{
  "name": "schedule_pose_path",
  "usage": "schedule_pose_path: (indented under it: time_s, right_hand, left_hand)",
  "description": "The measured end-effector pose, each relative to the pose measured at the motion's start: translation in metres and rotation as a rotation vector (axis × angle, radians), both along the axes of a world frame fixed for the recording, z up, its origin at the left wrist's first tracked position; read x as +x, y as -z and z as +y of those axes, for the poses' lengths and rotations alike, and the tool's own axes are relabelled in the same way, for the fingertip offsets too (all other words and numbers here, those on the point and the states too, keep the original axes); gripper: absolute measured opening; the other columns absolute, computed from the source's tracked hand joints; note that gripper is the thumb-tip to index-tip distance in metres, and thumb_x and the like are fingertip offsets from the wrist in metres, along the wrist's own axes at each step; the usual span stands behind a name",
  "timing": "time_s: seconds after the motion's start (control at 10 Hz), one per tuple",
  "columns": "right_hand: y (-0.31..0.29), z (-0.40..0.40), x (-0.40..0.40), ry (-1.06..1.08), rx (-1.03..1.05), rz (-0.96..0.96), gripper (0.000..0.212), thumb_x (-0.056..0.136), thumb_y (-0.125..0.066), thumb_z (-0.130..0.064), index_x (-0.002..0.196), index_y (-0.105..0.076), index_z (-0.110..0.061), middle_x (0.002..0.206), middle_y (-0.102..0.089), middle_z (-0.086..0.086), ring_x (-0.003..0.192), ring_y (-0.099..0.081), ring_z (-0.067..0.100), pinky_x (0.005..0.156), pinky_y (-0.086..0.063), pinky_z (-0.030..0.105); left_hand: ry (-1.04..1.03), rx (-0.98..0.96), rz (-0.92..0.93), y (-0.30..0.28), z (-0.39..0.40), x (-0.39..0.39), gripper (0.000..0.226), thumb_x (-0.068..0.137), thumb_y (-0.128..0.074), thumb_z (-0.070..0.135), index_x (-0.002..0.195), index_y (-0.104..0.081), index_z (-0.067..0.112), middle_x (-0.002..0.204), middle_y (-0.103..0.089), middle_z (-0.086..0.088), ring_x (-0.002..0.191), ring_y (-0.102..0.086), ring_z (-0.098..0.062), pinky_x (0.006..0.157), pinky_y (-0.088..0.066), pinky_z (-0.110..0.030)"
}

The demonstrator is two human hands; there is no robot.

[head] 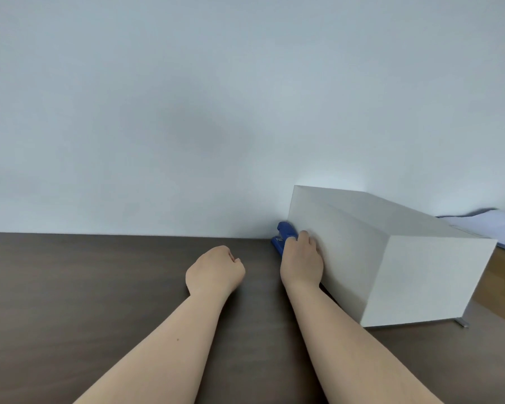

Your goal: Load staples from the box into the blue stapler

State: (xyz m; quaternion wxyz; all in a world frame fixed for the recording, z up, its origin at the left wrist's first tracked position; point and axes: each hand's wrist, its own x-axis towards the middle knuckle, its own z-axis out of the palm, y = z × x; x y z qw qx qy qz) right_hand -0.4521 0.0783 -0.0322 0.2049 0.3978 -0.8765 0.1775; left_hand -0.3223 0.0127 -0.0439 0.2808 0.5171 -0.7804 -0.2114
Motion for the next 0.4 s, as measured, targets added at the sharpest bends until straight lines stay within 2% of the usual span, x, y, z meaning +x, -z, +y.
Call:
schedule_pose_path:
  time_s: [0.2,0.3,0.4]
  right_hand:
    - [0.004,0.008,0.004,-0.008,-0.069,-0.15,0.027,0.094,-0.04,-0.012,0.12,-0.046,-0.007,0.122,-0.047,0.016,0.11,-0.049,0.034,0.079,-0.045,0.04]
    - [0.003,0.022,0.01,-0.039,-0.232,-0.304,0.027,0.095,-0.04,-0.021,0.116,-0.05,-0.008,0.118,-0.052,0.015,0.105,-0.054,0.035,0.078,-0.045,0.038]
    - [-0.002,0.046,0.02,-0.119,-0.354,-0.492,0.022,0.094,-0.045,-0.021,0.106,-0.057,-0.008,0.101,-0.061,0.01,0.088,-0.058,0.029,0.069,-0.041,0.03]
  left_hand:
    - [0.054,0.001,-0.004,-0.002,0.006,0.002,0.016,0.087,-0.048,0.037,0.08,-0.054,0.024,0.095,-0.065,0.002,0.095,-0.06,-0.023,0.074,-0.043,-0.03]
    - [0.071,-0.007,0.01,-0.004,0.012,0.005,0.017,0.087,-0.048,0.036,0.078,-0.054,0.023,0.095,-0.067,0.001,0.093,-0.06,-0.023,0.074,-0.044,-0.03]
    - [0.068,0.004,-0.001,-0.005,0.019,0.01,0.016,0.087,-0.047,0.035,0.08,-0.054,0.022,0.097,-0.066,0.0,0.095,-0.06,-0.024,0.077,-0.045,-0.032]
